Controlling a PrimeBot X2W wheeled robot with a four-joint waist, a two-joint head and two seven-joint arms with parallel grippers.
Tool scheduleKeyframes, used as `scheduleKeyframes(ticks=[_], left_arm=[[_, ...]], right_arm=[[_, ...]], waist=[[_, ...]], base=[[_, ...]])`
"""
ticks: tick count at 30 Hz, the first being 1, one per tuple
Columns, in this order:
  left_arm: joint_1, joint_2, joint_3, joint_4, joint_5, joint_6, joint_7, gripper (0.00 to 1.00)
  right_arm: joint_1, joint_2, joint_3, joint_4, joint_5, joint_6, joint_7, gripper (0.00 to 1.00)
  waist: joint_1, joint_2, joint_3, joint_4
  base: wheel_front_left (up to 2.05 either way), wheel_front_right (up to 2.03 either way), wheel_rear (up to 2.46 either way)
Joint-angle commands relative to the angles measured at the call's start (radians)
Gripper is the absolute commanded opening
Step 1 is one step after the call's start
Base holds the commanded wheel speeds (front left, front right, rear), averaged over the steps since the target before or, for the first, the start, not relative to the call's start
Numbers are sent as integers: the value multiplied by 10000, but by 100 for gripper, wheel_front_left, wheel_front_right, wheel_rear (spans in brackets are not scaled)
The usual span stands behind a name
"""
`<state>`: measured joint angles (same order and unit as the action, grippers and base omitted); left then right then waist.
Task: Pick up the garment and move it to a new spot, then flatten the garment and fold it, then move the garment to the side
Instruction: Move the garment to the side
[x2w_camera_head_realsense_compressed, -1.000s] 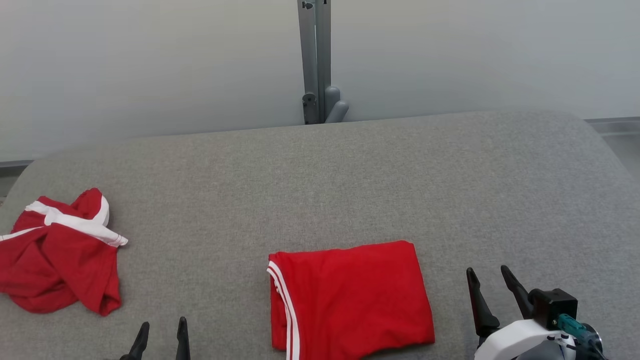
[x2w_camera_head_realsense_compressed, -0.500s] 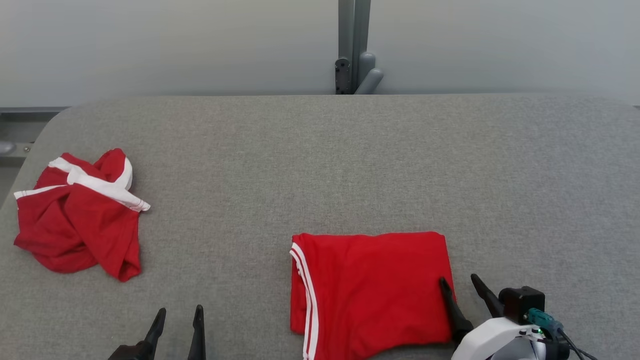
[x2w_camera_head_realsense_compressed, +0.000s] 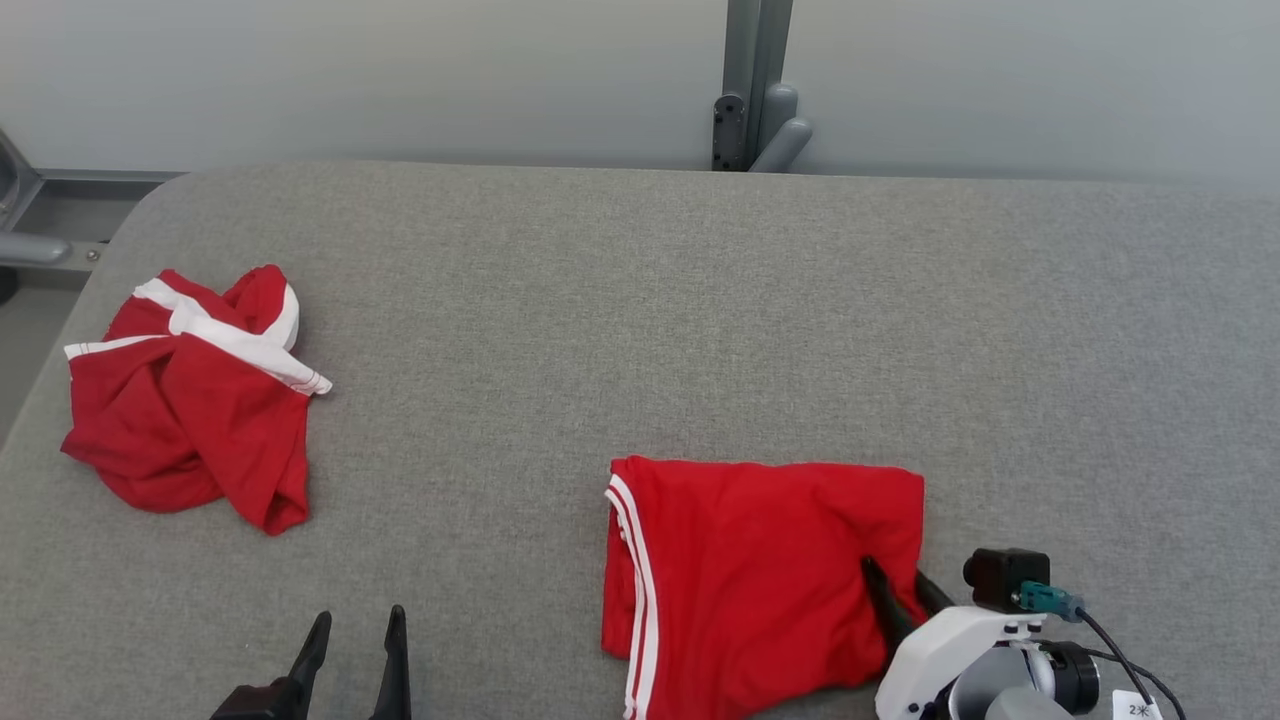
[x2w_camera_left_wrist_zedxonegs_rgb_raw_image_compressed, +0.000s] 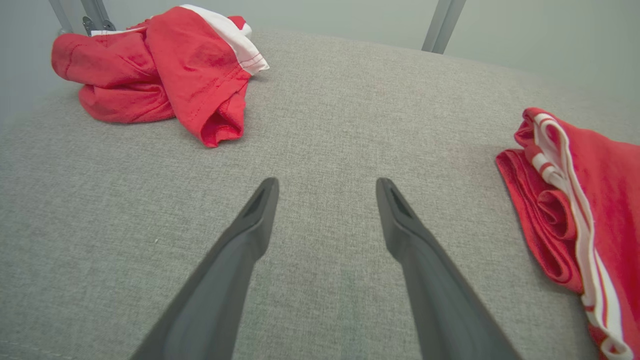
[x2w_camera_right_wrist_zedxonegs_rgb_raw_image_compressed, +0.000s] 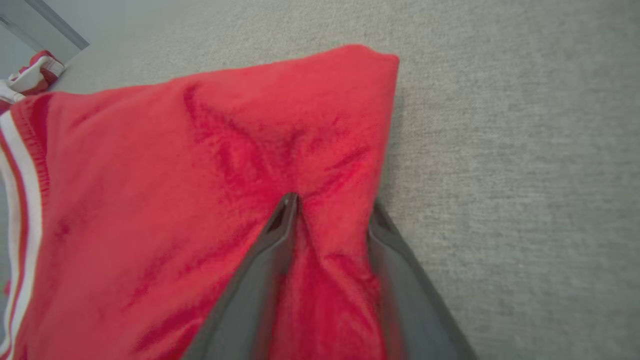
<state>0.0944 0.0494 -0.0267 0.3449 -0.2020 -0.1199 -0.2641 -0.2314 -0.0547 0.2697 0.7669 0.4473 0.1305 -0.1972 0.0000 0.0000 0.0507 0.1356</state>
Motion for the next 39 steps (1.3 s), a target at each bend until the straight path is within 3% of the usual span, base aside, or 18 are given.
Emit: scheduleKeyframes(ticks=[1, 11, 17, 21, 30, 34, 39], left_arm=[[-69, 25, 15, 3, -116, 23, 2, 100], [150, 25, 12, -101, -189, 53, 3, 100], [135, 25, -41, -188, -235, 19, 2, 100], [-123, 25, -181, -325, -338, 24, 2, 100], [-538, 28, -463, -366, -334, -17, 2, 100], [-738, 28, -637, -312, -283, -27, 2, 100], [-1037, 36, -830, -308, 3, -47, 2, 100]], right_arm=[[64, 48, 172, 209, 116, 1, 125, 0], [-223, -247, -600, 389, -49, -11, -596, 0], [-256, -249, -919, 588, -283, -10, -663, 0], [-329, -195, -974, 663, -447, -10, -689, 0], [-339, -130, -829, 518, -464, -8, -685, 0], [-212, -90, -674, 331, -422, -8, -687, 0], [-514, -50, -453, 80, -406, -7, -689, 0]], waist=[[0, 0, -17, -23], [0, 0, -249, -770], [0, 0, -385, -1951], [0, 0, -384, -3412], [0, 0, -106, -5429], [0, 0, 93, -5691], [0, 0, 638, -5370]], base=[[0, 0, 0], [0, 0, 0], [0, 0, 0], [0, 0, 0], [0, 0, 0], [0, 0, 0], [0, 0, 0]])
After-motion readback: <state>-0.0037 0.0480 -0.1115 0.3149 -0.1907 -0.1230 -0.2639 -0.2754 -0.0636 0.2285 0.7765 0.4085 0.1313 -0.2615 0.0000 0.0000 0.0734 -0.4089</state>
